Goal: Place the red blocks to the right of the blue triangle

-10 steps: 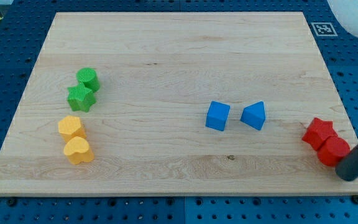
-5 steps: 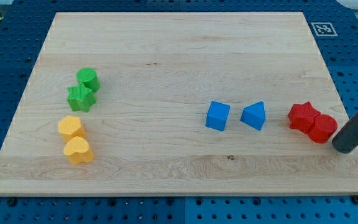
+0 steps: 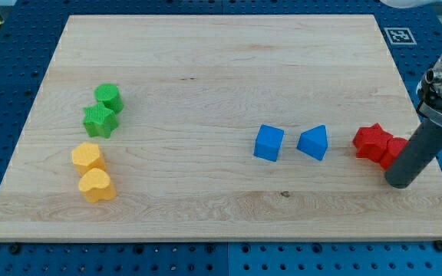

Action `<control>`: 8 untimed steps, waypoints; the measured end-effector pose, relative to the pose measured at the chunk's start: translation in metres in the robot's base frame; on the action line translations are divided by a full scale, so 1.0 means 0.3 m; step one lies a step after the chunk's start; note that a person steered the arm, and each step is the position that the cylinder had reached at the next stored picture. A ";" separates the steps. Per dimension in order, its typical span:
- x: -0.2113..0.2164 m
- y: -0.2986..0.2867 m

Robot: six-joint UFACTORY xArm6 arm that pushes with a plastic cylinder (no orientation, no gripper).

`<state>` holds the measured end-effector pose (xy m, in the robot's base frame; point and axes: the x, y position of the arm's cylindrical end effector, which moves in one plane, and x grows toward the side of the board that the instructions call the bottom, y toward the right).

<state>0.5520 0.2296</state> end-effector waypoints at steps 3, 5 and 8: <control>-0.041 0.050; -0.043 0.050; -0.053 0.050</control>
<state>0.5360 0.2447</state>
